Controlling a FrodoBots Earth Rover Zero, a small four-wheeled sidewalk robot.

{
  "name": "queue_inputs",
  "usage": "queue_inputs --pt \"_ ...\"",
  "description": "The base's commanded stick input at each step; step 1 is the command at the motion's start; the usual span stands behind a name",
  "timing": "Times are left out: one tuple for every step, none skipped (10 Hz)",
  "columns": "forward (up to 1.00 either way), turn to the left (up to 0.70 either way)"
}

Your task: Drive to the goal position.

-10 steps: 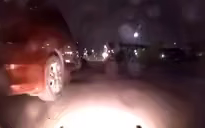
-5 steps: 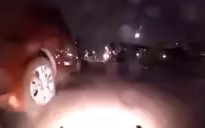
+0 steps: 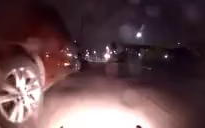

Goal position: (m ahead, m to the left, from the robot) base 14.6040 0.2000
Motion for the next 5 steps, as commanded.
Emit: queue_inputs --pt "0.70 0.00" --pt "0.70 0.00" --pt "0.70 0.00" --pt "0.70 0.00" --pt "0.70 0.00"
